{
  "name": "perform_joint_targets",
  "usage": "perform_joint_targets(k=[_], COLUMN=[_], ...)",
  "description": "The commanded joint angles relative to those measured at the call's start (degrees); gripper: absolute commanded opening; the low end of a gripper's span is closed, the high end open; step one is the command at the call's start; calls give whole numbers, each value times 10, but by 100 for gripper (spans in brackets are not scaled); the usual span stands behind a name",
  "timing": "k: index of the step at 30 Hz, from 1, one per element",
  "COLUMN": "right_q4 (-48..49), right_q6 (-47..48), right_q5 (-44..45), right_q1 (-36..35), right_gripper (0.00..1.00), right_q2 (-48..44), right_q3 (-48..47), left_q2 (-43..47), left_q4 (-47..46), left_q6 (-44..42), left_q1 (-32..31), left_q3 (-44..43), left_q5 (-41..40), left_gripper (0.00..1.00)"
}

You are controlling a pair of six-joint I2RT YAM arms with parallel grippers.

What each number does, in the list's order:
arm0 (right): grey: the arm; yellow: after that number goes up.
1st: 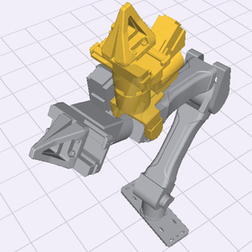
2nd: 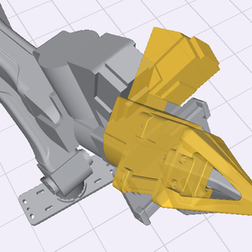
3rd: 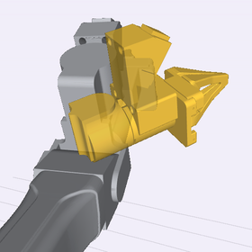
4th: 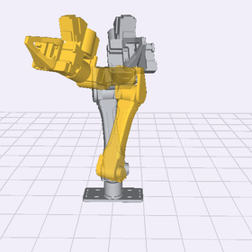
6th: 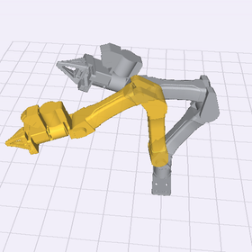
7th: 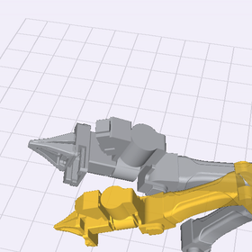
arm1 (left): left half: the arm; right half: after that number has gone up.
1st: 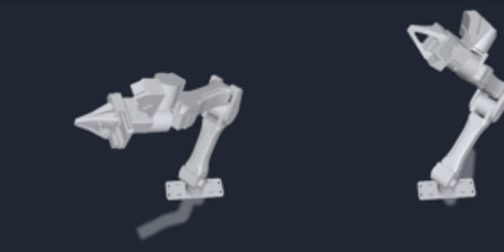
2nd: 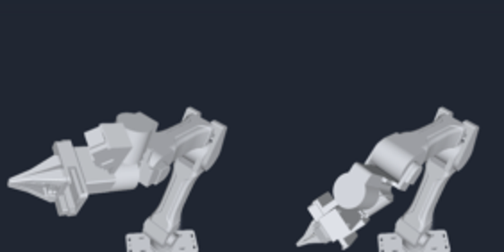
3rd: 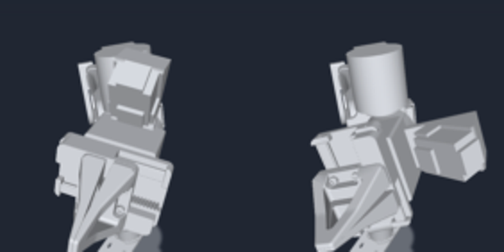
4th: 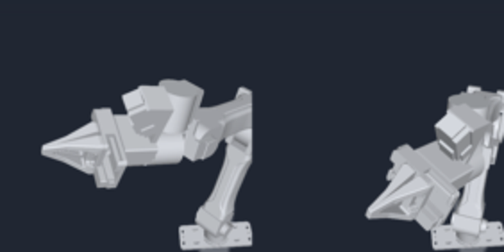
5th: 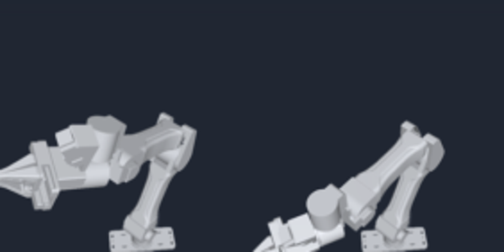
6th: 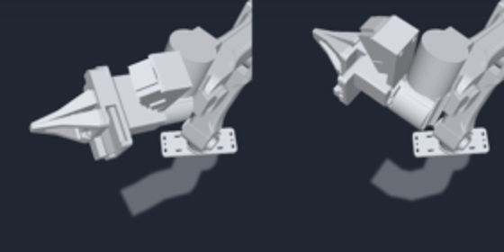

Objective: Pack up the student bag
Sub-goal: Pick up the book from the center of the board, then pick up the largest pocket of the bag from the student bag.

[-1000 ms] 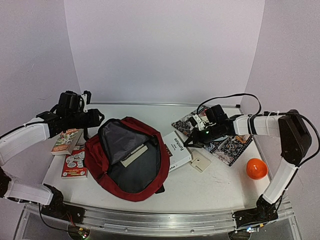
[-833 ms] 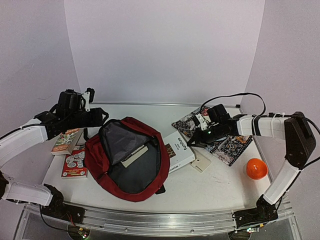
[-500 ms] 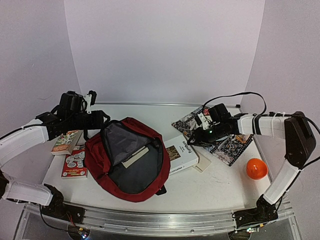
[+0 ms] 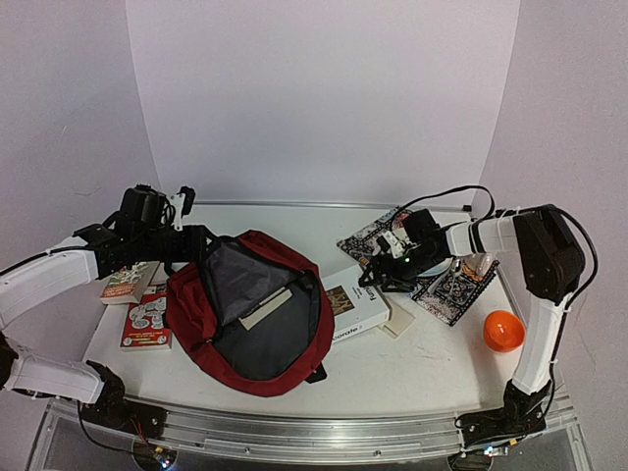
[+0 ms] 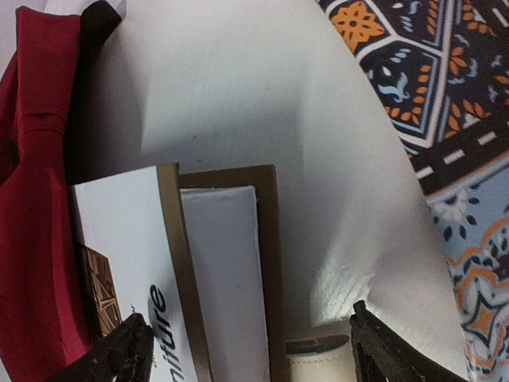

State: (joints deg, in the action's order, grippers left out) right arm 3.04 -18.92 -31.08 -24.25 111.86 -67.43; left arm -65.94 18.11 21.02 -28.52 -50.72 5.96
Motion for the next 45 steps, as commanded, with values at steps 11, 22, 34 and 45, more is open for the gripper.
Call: perform_joint_targets(k=[11, 22, 34, 45], right_q4=[-15, -19, -29, -98], right_q6=[33, 33, 26, 16], right_q5=[-134, -153, -166, -106], right_q1=[-1, 8, 36, 44], right_gripper=[84, 31, 13, 5], right_q2=[88, 23, -107, -229], right_q3=[-68, -72, -47, -70], left_q2=[-17, -15, -29, -67], left_q4=[-16, -17, -17, -9], left_q6=[-5, -10, -5, -21], left_q1=[-2, -2, -2, 0], left_q3=[-9, -14, -32, -38], left_q5=[11, 10, -13, -7], left_gripper=[56, 56, 63, 76])
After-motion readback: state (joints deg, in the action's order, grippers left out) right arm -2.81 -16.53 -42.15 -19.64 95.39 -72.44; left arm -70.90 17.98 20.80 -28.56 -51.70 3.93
